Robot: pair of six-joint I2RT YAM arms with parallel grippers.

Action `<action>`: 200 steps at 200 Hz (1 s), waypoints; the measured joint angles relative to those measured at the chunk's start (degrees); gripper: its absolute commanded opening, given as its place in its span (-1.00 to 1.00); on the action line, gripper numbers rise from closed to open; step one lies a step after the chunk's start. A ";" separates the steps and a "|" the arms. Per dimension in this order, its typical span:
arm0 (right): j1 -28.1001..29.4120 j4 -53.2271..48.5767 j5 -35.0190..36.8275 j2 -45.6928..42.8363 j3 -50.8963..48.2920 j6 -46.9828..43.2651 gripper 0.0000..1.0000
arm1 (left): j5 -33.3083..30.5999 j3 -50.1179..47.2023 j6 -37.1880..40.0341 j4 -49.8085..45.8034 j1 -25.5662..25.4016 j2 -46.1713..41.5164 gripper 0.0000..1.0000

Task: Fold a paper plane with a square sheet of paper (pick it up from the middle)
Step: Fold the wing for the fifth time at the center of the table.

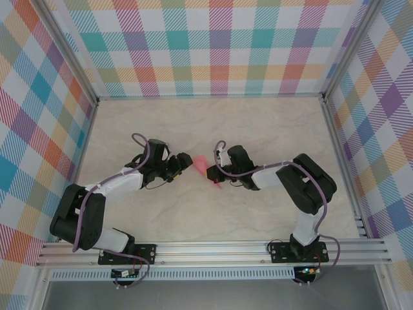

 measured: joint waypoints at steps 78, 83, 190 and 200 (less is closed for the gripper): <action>-2.80 3.56 -6.29 3.10 0.09 10.14 -1.00 | 0.55 -1.11 1.09 8.07 -2.38 4.00 0.32; -2.95 3.63 -6.62 3.19 0.09 10.64 -1.00 | 0.57 -1.11 1.20 8.50 -2.51 4.35 0.31; -5.62 3.48 -12.33 6.80 2.38 19.23 -1.00 | 1.99 -1.09 1.46 16.61 -4.22 10.91 0.19; -5.81 3.58 -12.72 6.91 2.40 20.00 -1.00 | 2.10 -1.05 1.46 17.25 -4.22 11.34 0.18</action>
